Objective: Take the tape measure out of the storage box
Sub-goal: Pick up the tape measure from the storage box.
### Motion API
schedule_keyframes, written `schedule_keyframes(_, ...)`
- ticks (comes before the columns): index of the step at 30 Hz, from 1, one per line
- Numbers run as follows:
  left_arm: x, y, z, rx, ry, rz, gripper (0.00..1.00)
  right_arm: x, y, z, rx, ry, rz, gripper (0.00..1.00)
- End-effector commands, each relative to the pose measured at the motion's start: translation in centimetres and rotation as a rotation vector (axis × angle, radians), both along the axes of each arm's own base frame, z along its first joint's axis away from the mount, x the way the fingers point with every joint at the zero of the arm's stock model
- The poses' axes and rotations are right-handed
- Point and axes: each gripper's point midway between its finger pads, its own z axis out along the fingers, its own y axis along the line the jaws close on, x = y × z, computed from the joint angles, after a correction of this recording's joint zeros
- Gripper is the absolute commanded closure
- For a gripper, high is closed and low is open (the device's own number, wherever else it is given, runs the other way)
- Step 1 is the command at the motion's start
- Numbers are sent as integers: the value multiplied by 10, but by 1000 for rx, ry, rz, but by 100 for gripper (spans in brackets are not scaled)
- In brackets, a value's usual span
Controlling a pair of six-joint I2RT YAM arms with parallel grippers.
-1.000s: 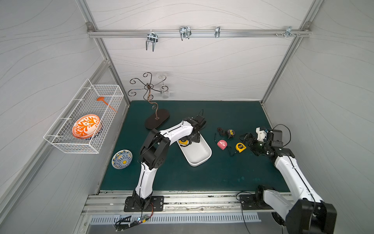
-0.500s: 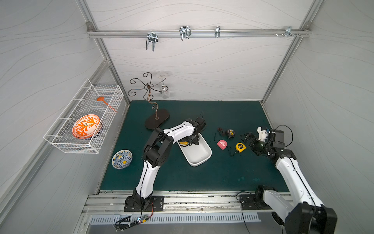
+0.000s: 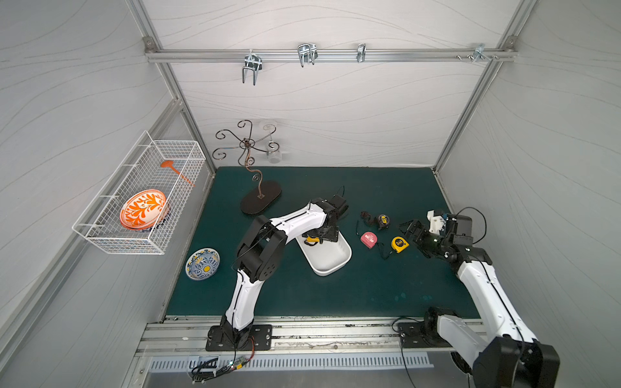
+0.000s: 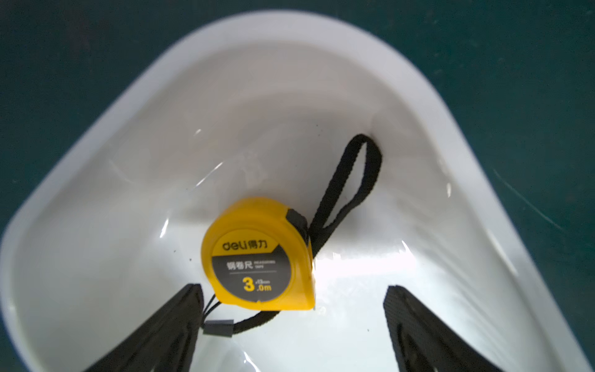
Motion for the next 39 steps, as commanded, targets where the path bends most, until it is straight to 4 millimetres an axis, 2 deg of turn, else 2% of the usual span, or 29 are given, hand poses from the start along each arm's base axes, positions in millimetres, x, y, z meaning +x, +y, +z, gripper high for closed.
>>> schedule_keyframes(1,9,6,19,25,-55,-5,7,3,1,12,17,-24,3,1)
schedule_keyframes(10,12,6,-14,74,14,-23,15,4,2,15,19,-35,6,1)
schedule_keyframes(17,23,8,-24,65,24,7,26,3,2,14,18,-36,6,1)
schedule_keyframes(20,23,11,-28,59,35,19,35,2,1,14,16,-38,5,1)
schedule_keyframes(26,18,12,-29,45,44,31,68,2,1,12,16,-37,4,1)
schedule_keyframes(30,14,12,-21,7,35,56,86,2,3,11,25,-41,16,1)
schedule_keyframes(33,15,11,-5,-52,10,94,95,1,8,14,36,-61,41,1)
schedule_keyframes(39,20,2,48,-271,-65,204,100,-2,23,20,37,-120,110,1)
